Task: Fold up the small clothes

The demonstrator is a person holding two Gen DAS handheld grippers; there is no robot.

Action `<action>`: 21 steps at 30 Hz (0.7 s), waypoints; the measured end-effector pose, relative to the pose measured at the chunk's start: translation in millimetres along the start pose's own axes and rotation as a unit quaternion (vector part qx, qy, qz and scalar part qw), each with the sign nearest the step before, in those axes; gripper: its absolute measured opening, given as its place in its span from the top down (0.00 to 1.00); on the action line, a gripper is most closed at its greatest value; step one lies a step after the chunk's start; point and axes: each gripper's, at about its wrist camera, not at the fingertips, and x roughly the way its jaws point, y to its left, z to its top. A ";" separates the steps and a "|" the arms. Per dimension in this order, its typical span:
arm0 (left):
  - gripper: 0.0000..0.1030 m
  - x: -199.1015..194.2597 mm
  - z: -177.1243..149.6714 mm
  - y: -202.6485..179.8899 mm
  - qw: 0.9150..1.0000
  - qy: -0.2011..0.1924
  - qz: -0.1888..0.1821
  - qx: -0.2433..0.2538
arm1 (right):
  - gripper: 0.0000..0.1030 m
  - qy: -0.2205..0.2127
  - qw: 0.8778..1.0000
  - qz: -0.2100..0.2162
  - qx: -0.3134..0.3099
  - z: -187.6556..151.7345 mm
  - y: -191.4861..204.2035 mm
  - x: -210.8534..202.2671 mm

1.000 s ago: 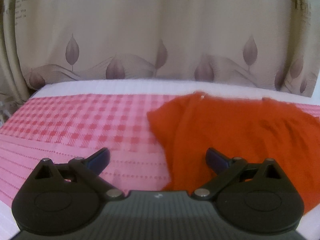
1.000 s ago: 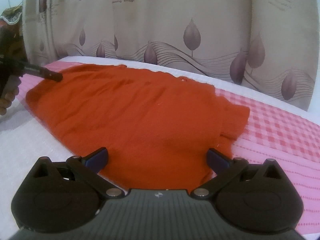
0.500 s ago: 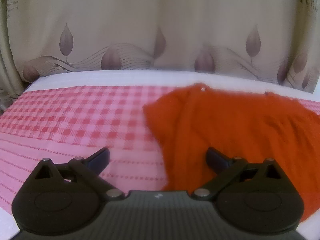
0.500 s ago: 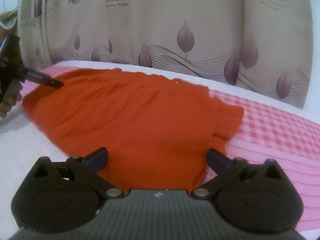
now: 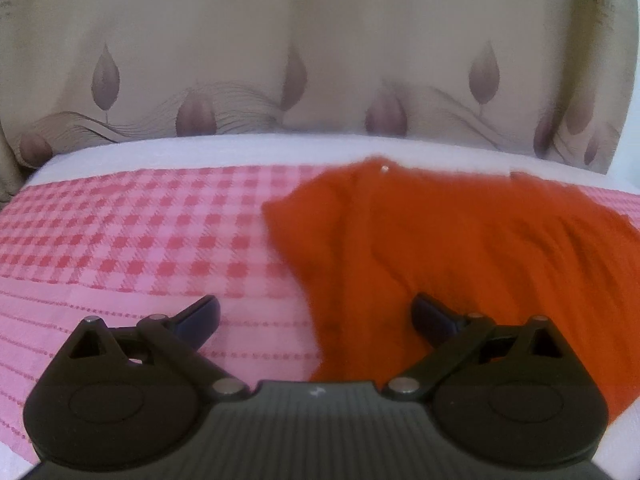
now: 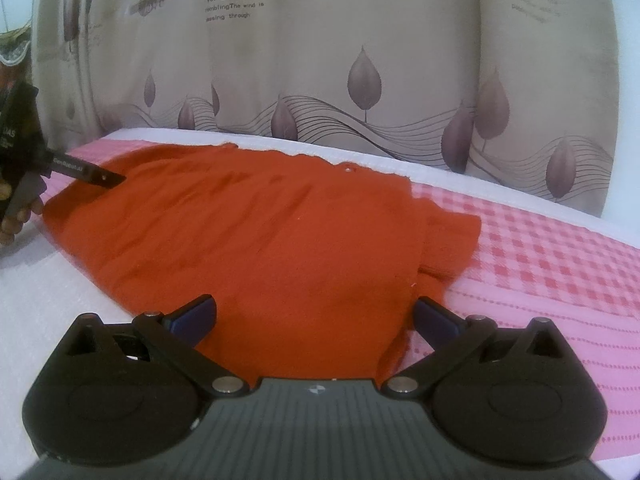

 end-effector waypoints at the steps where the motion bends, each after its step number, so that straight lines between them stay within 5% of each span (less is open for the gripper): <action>1: 0.00 1.0 0.0 1.1 1.000 0.002 -0.003 -0.003 | 0.00 0.000 1.000 0.000 0.000 0.0 -0.1 -0.1; 21: 0.00 7.5 -1.9 6.9 1.000 0.007 -0.025 -0.008 | 0.00 -0.005 1.000 -0.009 0.002 1.2 -1.4 -1.2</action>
